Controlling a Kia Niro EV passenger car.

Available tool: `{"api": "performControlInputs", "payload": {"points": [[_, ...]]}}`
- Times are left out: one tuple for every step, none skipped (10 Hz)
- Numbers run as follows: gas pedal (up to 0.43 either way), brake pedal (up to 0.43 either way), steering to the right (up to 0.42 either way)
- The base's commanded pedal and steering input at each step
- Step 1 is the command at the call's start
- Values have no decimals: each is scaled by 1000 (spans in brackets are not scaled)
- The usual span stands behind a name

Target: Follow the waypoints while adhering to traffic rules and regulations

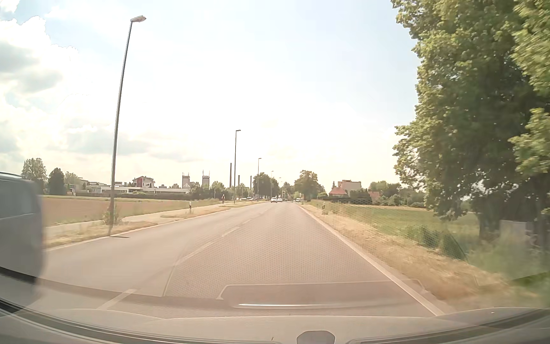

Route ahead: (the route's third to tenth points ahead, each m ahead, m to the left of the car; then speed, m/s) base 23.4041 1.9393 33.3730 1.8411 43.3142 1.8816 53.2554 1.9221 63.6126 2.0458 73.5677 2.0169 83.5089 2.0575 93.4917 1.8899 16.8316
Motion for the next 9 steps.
{"api": "performControlInputs", "payload": {"points": [[169,0,-3],[169,0,-3],[169,0,-2],[169,0,-2],[169,0,-2],[169,0,-2],[169,0,-2],[169,0,-1],[169,0,0]]}}
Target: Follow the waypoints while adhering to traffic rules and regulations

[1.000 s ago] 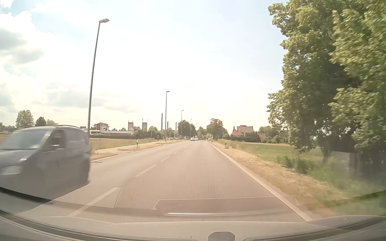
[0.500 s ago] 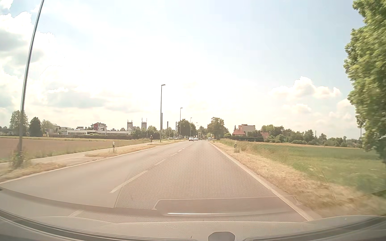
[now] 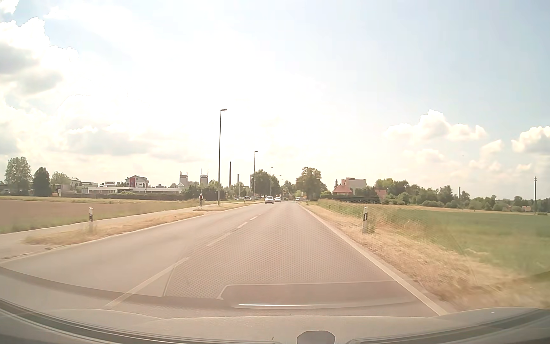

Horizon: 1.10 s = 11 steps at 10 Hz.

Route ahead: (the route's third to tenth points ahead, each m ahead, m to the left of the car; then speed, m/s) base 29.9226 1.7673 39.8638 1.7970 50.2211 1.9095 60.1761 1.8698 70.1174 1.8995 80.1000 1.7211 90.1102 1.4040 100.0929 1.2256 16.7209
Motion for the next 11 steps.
{"api": "performControlInputs", "payload": {"points": [[169,0,0],[169,0,0],[169,0,0],[169,0,0],[169,0,1],[169,0,1],[169,0,1],[169,0,1],[169,0,0],[169,0,0],[169,0,0]]}}
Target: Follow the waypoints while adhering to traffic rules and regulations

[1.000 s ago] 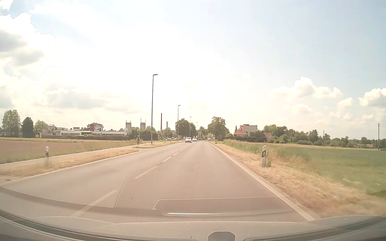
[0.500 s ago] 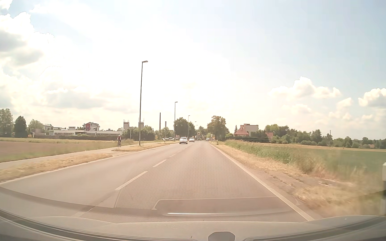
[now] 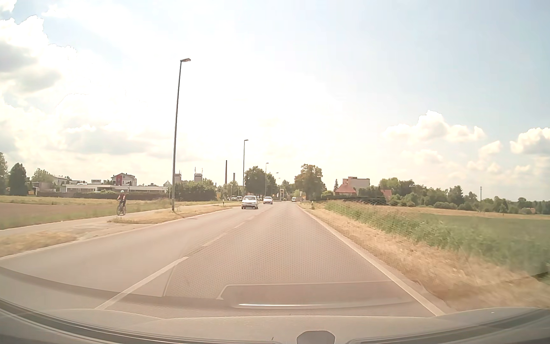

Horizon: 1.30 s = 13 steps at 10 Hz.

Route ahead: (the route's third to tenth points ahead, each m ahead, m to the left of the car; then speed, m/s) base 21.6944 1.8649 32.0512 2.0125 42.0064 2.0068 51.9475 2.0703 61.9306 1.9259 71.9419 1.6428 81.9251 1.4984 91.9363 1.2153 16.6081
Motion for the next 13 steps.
{"api": "performControlInputs", "payload": {"points": [[169,0,0],[169,0,0],[169,0,0],[169,0,-1],[169,0,-1],[169,0,-1],[169,0,-1],[169,0,-2],[169,0,-1],[169,0,-1],[169,0,-1],[169,0,-2],[169,0,-2]]}}
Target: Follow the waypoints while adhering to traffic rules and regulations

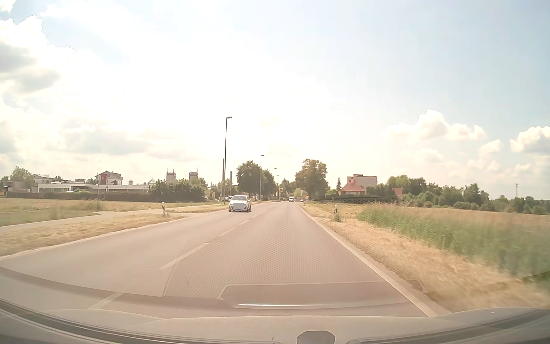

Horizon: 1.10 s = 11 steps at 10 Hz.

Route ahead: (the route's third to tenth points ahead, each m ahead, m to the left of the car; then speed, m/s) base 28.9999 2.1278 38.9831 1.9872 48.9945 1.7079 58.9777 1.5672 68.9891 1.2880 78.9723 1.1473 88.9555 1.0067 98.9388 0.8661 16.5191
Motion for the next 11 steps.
{"api": "performControlInputs", "payload": {"points": [[169,0,-2],[169,0,-2],[157,0,-2],[157,0,-3],[157,0,-2],[157,0,-3],[157,0,-3],[157,0,-3],[157,0,-3],[157,0,-3],[157,0,-3]]}}
